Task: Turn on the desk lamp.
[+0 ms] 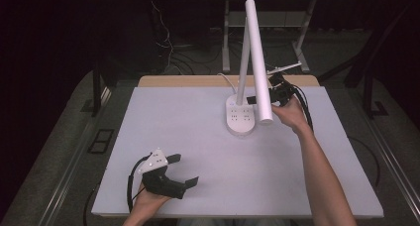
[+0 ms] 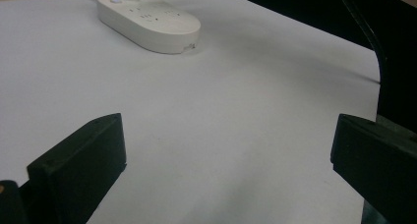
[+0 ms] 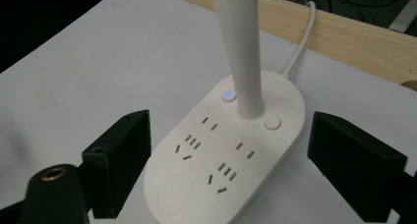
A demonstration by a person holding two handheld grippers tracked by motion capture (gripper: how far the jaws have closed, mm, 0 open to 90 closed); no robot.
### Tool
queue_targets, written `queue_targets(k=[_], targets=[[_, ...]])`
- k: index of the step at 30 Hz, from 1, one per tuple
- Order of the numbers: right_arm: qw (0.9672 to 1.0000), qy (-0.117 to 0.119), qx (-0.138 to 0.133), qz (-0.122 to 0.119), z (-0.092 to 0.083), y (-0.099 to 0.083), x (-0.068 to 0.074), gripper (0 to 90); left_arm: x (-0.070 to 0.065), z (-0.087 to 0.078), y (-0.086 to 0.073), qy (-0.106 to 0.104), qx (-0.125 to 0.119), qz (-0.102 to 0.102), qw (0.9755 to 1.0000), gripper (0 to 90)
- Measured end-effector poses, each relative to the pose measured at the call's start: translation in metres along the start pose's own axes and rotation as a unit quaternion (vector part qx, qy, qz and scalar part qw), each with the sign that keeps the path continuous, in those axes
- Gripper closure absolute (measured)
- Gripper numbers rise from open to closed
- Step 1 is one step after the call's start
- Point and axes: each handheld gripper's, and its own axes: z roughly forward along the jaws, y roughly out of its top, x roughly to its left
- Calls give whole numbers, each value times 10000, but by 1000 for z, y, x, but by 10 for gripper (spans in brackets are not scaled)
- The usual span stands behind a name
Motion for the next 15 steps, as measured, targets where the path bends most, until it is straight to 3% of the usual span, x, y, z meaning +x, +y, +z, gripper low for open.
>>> queue_targets(k=[6,15], targets=[[9999,18,-59,94,14,0,-10,400,0,0,0,-12,4,12,10000,0],[9998,-5,-38,212,31,1,-16,560,0,0,0,-25,5,21,10000,0]])
